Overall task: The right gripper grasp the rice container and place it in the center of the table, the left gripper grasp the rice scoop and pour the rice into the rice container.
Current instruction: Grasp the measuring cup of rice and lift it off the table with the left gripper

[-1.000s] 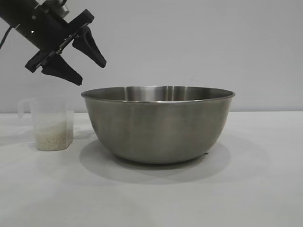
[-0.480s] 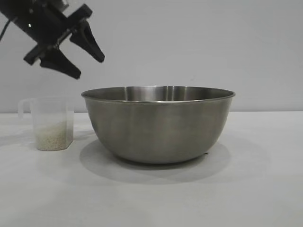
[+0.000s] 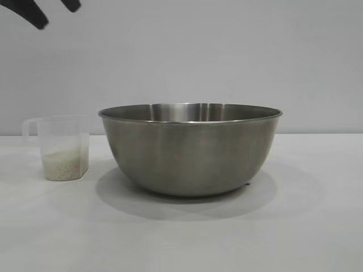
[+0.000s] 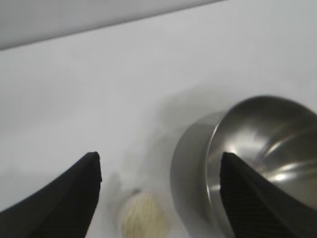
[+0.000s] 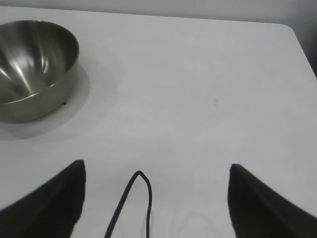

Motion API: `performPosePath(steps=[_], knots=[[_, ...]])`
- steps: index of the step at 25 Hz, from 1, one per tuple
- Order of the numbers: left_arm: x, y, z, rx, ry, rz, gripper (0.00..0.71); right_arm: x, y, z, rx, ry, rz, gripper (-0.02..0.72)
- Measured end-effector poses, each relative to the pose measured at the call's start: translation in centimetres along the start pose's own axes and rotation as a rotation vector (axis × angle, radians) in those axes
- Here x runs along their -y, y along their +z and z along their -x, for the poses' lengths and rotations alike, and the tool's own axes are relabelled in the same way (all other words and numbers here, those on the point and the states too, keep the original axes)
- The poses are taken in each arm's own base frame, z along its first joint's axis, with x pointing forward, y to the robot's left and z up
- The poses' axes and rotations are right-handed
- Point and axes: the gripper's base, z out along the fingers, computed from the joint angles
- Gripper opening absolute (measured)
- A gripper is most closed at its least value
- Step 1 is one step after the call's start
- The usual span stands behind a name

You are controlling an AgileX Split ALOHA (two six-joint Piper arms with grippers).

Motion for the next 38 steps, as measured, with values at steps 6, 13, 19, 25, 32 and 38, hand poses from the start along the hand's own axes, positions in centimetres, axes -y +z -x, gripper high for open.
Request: performPosePath(steps=[6, 13, 19, 25, 32, 38], knots=[[0.0, -1.5, -3.0, 0.045, -0.012, 0.073, 0.452, 0.0, 0.0, 0.0, 0.0, 0.001, 0.001, 0.531], [0.5, -0.7, -8.8, 0.22, -0.095, 0.079, 0.452, -0.1, 0.0, 0.0, 0.001, 0.004, 0.009, 0.531], [0.6, 0.8, -13.8, 0.388, -0.191, 0.114, 0.452, -0.1, 0.0, 0.0, 0.001, 0.01, 0.009, 0.531], [1.7, 3.2, -18.1, 0.496, -0.139, 0.139, 0.452, -0.1, 0.0, 0.0, 0.001, 0.012, 0.01, 0.531], [2.2, 3.7, -21.9, 0.718, -0.048, 0.177, 0.452, -0.1, 0.0, 0.0, 0.001, 0.012, 0.01, 0.531], [2.3, 2.9, -22.3, 0.874, -0.052, 0.156, 0.452, -0.1, 0.0, 0.0, 0.001, 0.013, 0.01, 0.531]])
